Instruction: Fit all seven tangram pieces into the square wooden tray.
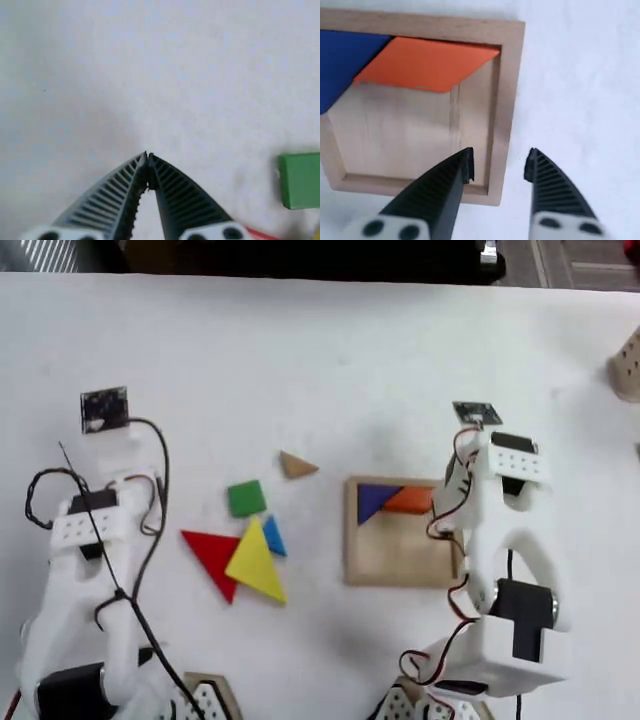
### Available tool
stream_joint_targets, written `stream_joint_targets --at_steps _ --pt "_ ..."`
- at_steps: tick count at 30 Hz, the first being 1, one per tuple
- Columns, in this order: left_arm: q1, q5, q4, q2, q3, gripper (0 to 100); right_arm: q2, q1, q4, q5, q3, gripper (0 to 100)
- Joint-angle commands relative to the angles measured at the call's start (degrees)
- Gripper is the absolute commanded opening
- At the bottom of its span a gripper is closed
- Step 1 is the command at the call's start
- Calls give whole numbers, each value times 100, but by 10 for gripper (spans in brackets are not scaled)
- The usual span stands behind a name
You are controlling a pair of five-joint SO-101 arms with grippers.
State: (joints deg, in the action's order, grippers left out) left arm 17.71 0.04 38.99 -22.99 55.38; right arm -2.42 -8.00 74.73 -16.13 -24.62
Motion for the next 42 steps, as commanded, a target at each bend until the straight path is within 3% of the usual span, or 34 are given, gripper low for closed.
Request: stream_joint_targets --at_steps 1,10,18,26,32,39,42 --pt "171 -44 -132 -259 -132 27 145 189 699 -114 607 111" --pt "725 0 -132 -207 -352 27 145 1754 963 70 923 99" --pt "848 484 -158 -198 -378 27 92 3055 145 686 932 101" --pt "1156 668 -132 -119 -545 28 -13 3468 -1042 325 1160 102" --pt "1332 967 123 910 -1284 28 -470 3662 -1807 -114 1187 104" --pt "1349 985 281 1288 -1662 28 -927 3714 -2070 -44 1679 295" --pt "1332 967 273 1288 -1662 28 -1385 3846 -2132 -44 2110 301"
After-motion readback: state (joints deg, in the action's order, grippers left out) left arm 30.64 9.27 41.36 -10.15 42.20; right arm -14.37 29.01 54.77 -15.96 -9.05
